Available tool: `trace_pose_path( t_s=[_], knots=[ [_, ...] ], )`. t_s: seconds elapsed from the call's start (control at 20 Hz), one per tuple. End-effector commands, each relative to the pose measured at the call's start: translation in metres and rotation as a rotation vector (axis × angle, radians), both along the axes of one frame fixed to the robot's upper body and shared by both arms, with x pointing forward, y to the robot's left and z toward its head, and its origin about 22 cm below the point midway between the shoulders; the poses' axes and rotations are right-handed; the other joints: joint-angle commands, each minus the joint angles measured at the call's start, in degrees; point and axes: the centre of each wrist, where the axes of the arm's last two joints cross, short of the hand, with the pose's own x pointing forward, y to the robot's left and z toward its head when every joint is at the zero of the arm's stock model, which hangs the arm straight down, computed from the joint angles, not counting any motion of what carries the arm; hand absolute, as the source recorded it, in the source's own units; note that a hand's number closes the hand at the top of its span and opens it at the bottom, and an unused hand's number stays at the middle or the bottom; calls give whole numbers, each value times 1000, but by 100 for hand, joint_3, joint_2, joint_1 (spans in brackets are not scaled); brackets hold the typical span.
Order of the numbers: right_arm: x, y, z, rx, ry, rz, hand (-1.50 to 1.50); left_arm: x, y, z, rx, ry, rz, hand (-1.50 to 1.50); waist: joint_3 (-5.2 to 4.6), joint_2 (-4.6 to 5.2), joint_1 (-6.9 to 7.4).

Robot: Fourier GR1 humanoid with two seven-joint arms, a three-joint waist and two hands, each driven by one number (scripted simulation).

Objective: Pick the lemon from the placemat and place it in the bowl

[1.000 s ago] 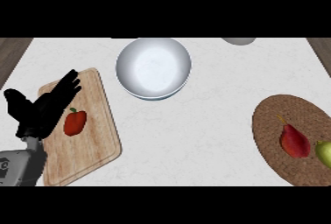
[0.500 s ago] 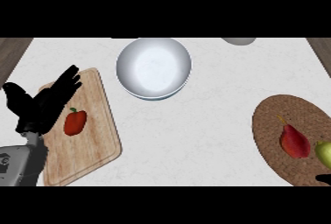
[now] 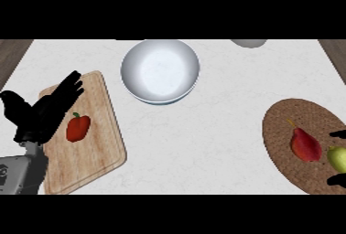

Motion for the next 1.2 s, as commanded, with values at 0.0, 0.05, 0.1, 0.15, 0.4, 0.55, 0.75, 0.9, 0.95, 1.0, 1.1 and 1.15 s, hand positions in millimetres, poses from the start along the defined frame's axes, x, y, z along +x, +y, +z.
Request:
trace_pose_path(
  t_s=[0.0,0.05,0.1,0.15,0.4,0.55,0.75,0.9,0.95,1.0,1.1,1.15],
  knots=[
    [4,16,-32,-4,-65,7,150,1,3,-7,-7,3,13,0,51,19,25],
    [3,13,4,-9,-70,6,150,7,0,18,7,-12,9,0,48,7,-2],
    [3,-8,-7,-14,-88,1,150,-13,6,-4,1,9,8,0,51,12,34],
    [17,-11,12,-3,-90,18,150,-4,-21,-1,-8,-8,5,0,50,12,24],
    [3,13,-8,-19,-123,26,150,-7,-5,-11,-4,-10,12,0,48,9,3],
    [13,34,-6,-21,-147,46,150,-4,-6,0,-14,-6,8,0,48,10,12],
    [30,85,-9,-138,210,59,150,-4,-2,0,3,-14,-14,0,22,18,83],
    [52,122,-1,-179,374,63,150,-7,-13,-5,4,9,-20,0,21,8,164],
    [62,136,6,-174,393,79,150,6,-10,4,17,-26,-13,0,25,25,79],
    [58,149,12,-166,379,69,150,-3,5,-5,7,16,6,0,30,2,45],
    [60,180,32,-171,336,85,150,-8,-1,-11,11,5,3,0,34,-8,21],
    [54,196,38,-141,318,88,150,-11,4,-17,12,9,7,0,34,-13,-6]
  ],
)
